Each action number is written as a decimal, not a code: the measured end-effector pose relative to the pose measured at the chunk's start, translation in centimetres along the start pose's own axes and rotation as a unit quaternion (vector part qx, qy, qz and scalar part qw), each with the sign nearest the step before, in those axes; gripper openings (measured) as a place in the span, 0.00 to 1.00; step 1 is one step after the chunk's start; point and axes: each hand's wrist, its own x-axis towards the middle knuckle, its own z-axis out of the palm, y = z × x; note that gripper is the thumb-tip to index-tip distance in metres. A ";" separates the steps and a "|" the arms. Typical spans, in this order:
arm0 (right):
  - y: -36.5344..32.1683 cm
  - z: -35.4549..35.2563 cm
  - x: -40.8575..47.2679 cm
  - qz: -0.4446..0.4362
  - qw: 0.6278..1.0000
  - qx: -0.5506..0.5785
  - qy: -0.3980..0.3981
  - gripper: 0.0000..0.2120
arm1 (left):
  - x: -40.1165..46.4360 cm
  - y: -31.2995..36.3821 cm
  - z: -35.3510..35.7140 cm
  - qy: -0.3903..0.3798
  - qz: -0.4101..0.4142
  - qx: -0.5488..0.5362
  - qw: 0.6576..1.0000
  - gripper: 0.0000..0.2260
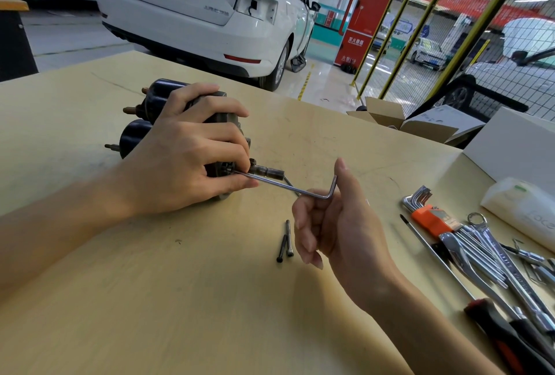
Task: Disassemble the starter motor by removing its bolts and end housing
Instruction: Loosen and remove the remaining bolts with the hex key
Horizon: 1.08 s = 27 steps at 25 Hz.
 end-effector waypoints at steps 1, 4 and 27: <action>0.0 0.0 0.0 0.001 1.000 -0.006 0.000 0.38 | 0.0 0.0 0.0 0.000 -0.001 0.000 1.000 0.13; -0.2 -0.2 -0.1 -0.011 1.000 -0.012 0.023 0.36 | 0.0 0.1 0.0 0.000 -0.001 -0.004 1.000 0.13; 0.5 0.0 -0.5 -0.129 0.987 -0.058 0.074 0.22 | 0.0 0.2 -0.1 0.000 -0.003 -0.005 1.000 0.12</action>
